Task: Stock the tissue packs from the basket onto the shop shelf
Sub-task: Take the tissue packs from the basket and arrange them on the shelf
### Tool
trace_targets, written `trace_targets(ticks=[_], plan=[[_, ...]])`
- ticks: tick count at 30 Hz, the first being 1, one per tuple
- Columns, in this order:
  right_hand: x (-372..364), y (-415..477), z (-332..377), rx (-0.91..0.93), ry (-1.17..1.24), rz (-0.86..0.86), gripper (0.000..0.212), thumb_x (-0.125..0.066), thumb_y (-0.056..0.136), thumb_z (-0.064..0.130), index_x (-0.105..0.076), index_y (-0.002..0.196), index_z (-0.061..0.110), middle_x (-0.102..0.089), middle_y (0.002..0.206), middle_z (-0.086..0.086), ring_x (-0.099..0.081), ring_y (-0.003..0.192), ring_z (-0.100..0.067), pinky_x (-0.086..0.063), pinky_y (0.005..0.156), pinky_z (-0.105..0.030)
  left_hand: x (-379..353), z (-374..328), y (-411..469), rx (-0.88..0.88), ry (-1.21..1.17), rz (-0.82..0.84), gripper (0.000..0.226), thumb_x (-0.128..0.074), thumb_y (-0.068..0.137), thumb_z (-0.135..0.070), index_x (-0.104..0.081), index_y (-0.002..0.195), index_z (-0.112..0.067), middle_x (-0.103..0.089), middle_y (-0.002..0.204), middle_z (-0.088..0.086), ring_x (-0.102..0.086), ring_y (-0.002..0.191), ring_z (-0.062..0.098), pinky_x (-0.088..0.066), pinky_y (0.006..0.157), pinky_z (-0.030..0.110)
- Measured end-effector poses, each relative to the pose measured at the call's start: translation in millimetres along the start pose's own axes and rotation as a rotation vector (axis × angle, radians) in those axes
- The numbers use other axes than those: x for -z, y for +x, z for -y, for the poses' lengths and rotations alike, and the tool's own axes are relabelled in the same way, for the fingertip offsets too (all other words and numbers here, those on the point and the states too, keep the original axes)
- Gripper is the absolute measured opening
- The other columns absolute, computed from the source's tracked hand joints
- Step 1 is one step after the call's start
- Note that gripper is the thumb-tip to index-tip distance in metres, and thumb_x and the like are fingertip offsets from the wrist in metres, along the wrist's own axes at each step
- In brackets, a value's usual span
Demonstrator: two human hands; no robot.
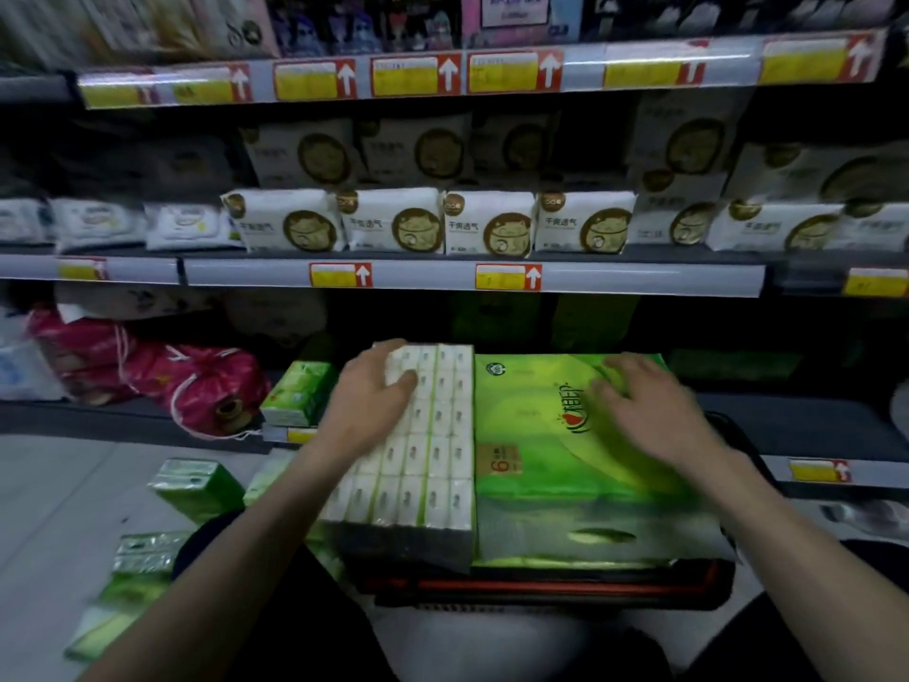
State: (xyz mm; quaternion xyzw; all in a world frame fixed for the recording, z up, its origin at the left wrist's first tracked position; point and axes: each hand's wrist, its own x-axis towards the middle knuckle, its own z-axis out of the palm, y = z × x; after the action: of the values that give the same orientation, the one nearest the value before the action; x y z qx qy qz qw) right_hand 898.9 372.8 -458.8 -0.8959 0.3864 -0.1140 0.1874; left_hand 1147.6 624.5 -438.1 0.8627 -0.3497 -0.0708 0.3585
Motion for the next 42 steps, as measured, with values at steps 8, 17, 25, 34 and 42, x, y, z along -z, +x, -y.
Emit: trace_targets(ticks=[8, 17, 25, 34, 42], plan=[[8.8, 8.5, -30.5, -0.335, 0.268, 0.235, 0.094, -0.053, 0.096, 0.073, 0.001, 0.167, 0.043, -0.025, 0.173, -0.014, -0.029, 0.156, -0.042, -0.029, 0.125, -0.049, -9.6, 41.8, -25.6, 0.306, -0.236, 0.172, 0.115, -0.080, 0.062, -0.080, -0.021, 0.155, -0.048, -0.063, 0.134, -0.013, -0.067, 0.114, 0.021, -0.055, 0.100, 0.046], [11.7, -19.1, -18.4, -0.370, 0.293, 0.250, 0.105, -0.053, 0.089, 0.083, 0.005, 0.167, 0.043, -0.030, 0.171, -0.020, -0.030, 0.156, -0.044, -0.029, 0.126, -0.050, 4.6, 35.5, -27.0, 0.259, -0.361, 0.202, 0.112, -0.086, 0.074, -0.056, -0.019, 0.162, -0.041, -0.057, 0.135, -0.014, -0.063, 0.119, 0.019, -0.052, 0.103, 0.044], [8.0, -44.5, -4.8, -0.336, 0.239, 0.223, 0.105, -0.049, 0.094, 0.080, 0.007, 0.169, 0.033, -0.029, 0.170, -0.021, -0.033, 0.155, -0.042, -0.032, 0.122, -0.046, 15.7, 32.1, -36.8, 0.274, -0.445, 0.237, 0.089, -0.076, 0.092, -0.019, -0.021, 0.160, -0.039, -0.057, 0.110, -0.020, -0.067, 0.090, 0.009, -0.053, 0.062, 0.025], [-2.9, -73.9, 2.6, -0.341, 0.244, 0.214, 0.108, -0.043, 0.096, 0.080, 0.014, 0.168, 0.024, -0.037, 0.167, -0.019, -0.045, 0.147, -0.040, -0.040, 0.117, -0.045, 35.3, 43.9, -31.1, 0.370, -0.435, 0.343, 0.105, -0.082, 0.084, -0.037, -0.013, 0.163, -0.044, -0.056, 0.135, -0.006, -0.069, 0.101, 0.017, -0.057, 0.071, 0.033], [0.8, -75.2, -4.2, -0.322, 0.284, 0.279, 0.109, -0.050, 0.094, 0.078, 0.013, 0.168, 0.028, -0.034, 0.170, -0.013, -0.042, 0.151, -0.037, -0.039, 0.117, -0.043, 42.5, 53.4, -53.1, 0.391, -0.530, 0.351, 0.126, -0.097, 0.063, -0.044, -0.016, 0.159, -0.054, -0.058, 0.143, -0.002, -0.075, 0.107, 0.028, -0.059, 0.092, 0.054]])
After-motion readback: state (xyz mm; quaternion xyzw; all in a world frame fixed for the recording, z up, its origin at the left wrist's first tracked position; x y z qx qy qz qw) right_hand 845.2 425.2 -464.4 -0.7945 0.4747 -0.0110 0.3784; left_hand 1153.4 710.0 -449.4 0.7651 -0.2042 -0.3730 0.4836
